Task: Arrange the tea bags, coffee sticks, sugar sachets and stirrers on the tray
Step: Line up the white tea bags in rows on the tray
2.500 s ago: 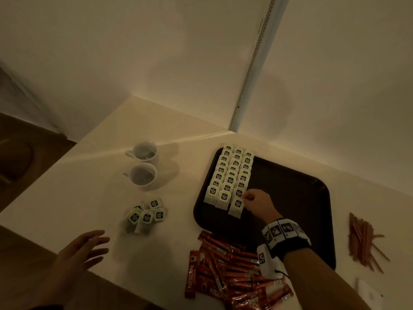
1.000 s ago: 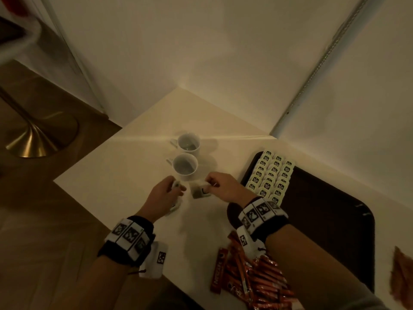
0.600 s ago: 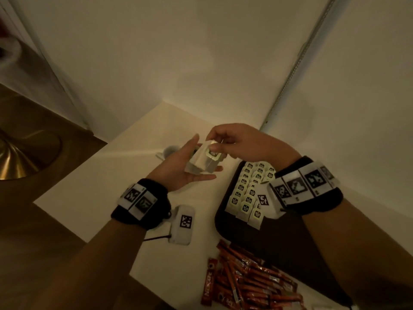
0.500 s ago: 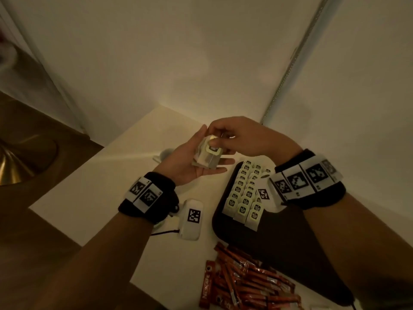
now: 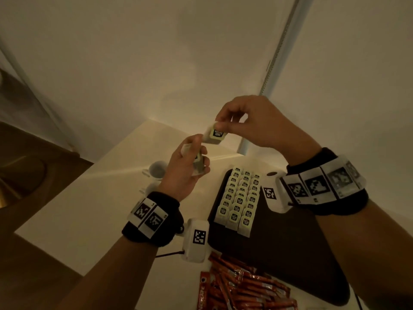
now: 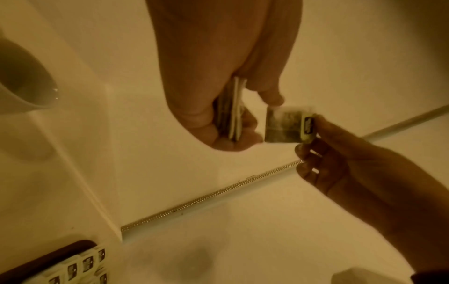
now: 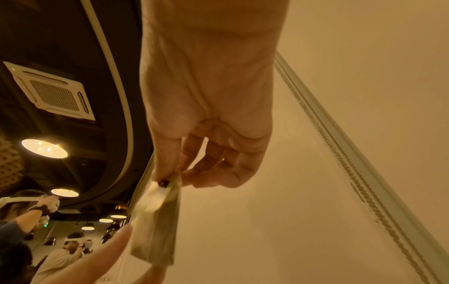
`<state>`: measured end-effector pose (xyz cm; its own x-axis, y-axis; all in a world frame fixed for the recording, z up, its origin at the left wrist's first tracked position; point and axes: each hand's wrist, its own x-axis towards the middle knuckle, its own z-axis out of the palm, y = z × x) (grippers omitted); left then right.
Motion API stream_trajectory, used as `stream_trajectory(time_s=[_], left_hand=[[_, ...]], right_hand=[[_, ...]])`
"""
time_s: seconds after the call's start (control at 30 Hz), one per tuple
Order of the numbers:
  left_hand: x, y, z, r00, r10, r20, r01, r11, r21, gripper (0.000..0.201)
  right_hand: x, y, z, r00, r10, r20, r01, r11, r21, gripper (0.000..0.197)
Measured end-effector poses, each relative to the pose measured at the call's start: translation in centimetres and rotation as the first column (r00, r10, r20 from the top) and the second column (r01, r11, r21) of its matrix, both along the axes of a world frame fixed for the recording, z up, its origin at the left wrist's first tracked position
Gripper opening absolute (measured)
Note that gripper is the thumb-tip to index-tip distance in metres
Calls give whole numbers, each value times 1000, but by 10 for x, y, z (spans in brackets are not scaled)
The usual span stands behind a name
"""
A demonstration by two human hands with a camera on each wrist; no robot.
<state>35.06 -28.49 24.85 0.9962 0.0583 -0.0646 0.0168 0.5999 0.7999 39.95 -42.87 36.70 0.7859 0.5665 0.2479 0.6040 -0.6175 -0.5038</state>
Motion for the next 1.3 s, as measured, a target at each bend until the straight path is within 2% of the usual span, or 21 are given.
stream_trajectory(time_s=[0.07,0.17,0.33,0.47,0.63,0.7,0.77,0.87,0.9,0.97,1.13,1.3], left_hand=[[-2,-3,6,995,20,95,-23,999,24,20],[-2,-6,13,988,36,150,-45,997,56,18],[-2,-11,18,993,23,119,-30,998,60,19],[-5,-12,18,993,-51,111,45,997,56,30],[-6,-11,17,979,-154,136,145,987,70,44],[-7,-13,18,969,-207,138,203,978,40,52],[-7,-14,17,967,-234,101,238,971,-28,44],[-8,-17,13,948,-303,100,319,917,-239,47],[-9,-18,11,945,-310,103,327,896,-300,44],[-10,-19,11,953,-293,74,300,883,-361,25],[-10,-23,17,961,-277,8,258,884,-390,22],[-8,-19,13,961,-273,-50,239,905,-352,22]], right_hand=[[-4,-1,11,999,24,23,-24,1000,-2,13],[-8,-1,21,998,63,15,-63,997,35,13],[-10,1,26,999,31,36,-30,999,-28,12],[-9,3,25,999,-10,44,12,999,-49,14],[-10,5,23,1000,4,22,-3,999,-37,12],[-11,6,22,1000,13,14,-12,999,-41,11],[-11,6,21,1000,6,-13,-6,999,-39,13],[-11,7,21,998,-36,-60,34,999,-26,20],[-10,7,21,996,-51,-74,50,999,-20,22],[-9,7,21,992,-83,-99,83,997,-5,23],[-5,5,17,973,-146,-182,145,989,-14,23],[-1,2,8,961,-151,-232,145,988,-42,12]])
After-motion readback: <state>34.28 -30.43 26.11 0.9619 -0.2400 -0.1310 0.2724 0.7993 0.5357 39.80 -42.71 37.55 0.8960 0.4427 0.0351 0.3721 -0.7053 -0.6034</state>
